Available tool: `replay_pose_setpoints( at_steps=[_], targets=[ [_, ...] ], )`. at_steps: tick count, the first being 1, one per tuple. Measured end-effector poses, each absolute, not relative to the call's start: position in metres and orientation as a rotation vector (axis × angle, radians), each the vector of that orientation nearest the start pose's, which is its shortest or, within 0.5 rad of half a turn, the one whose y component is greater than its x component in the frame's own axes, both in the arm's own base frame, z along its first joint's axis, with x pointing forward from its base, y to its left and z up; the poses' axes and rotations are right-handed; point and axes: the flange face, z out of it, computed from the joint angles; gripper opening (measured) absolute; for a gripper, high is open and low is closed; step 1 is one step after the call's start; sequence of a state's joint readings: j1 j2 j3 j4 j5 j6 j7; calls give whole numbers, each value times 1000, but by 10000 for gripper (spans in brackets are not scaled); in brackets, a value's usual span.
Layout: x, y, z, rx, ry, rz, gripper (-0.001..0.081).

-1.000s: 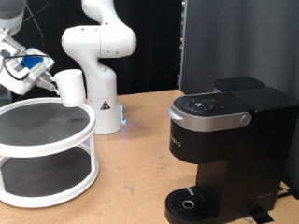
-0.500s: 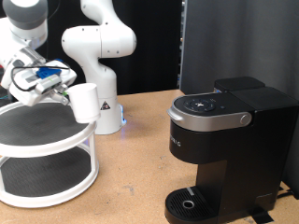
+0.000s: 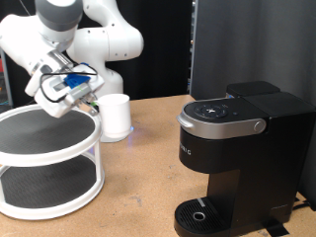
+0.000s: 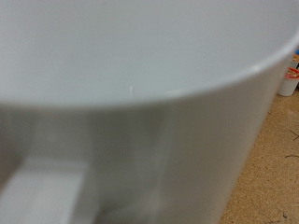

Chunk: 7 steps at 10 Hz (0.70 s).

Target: Make a cup of coffee with the keurig machine

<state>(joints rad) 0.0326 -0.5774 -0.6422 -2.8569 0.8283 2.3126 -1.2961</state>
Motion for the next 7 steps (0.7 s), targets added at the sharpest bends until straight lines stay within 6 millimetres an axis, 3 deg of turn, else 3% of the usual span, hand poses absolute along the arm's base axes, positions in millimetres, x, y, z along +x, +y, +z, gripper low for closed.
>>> replay_pose_setpoints(
  at_steps=[5, 7],
  targets=[
    [336, -102, 330, -2342, -162, -790, 66],
    [340, -100, 331, -2346, -165, -788, 66]
  ],
)
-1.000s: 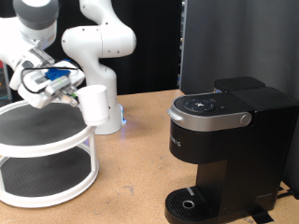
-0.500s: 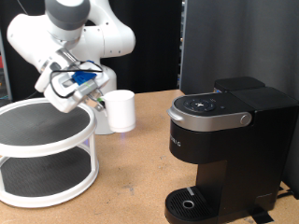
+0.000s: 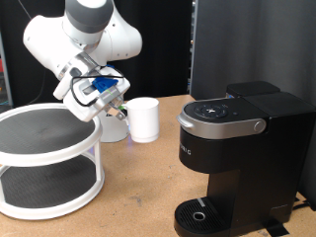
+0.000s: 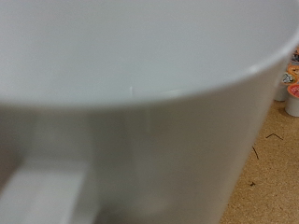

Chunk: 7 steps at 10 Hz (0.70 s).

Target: Make a cup of coffee with the keurig machine

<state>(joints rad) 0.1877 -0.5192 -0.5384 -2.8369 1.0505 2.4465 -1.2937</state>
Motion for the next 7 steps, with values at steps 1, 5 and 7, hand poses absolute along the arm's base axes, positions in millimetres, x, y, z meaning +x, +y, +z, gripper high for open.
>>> replay_pose_setpoints(
  at_steps=[1, 5, 7],
  targets=[
    [341, -101, 333, -2347, -165, -792, 66],
    [342, -104, 319, -2382, -165, -774, 66],
    [343, -104, 306, -2408, -164, -773, 66]
  ],
)
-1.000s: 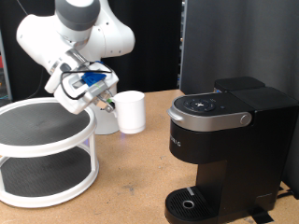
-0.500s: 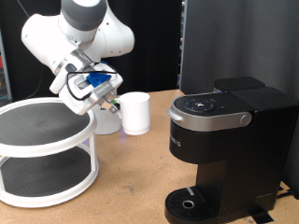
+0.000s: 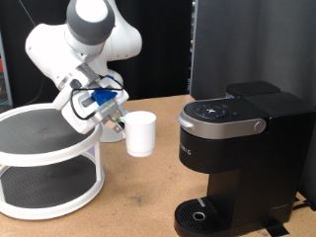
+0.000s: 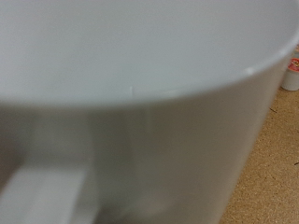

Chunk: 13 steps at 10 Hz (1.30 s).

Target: Make a cup of coffee with the keurig machine

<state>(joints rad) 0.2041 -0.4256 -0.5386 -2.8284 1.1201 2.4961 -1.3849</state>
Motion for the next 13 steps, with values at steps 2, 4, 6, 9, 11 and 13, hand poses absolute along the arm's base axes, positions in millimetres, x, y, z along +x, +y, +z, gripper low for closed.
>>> replay_pose_setpoints(
  at_steps=[2, 4, 6, 9, 11, 13],
  targets=[
    [345, -101, 291, -2426, -169, -774, 66],
    [345, -98, 276, -2441, -175, -770, 66],
    [345, -96, 261, -2454, -176, -763, 66],
    [343, -95, 242, -2476, -171, -745, 66],
    [342, -94, 233, -2488, -160, -725, 66],
    [343, -91, 227, -2496, -160, -701, 66]
  ],
)
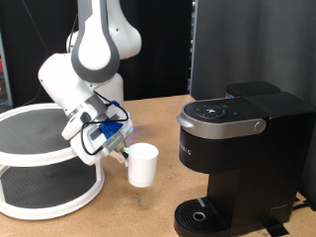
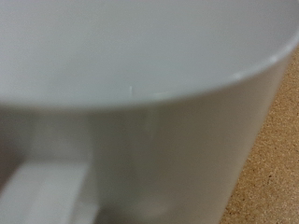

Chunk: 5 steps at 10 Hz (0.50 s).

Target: Make a cup of coffee with the keurig machine

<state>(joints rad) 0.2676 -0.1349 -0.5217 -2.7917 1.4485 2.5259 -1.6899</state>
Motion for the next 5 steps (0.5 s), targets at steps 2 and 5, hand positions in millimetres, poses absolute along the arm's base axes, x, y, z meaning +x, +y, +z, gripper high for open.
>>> replay_pose_setpoints(
  at_steps=[2, 5],
  targets=[
    [346, -84, 225, -2494, -148, -695, 66],
    [352, -75, 221, -2488, -126, -697, 66]
  ],
)
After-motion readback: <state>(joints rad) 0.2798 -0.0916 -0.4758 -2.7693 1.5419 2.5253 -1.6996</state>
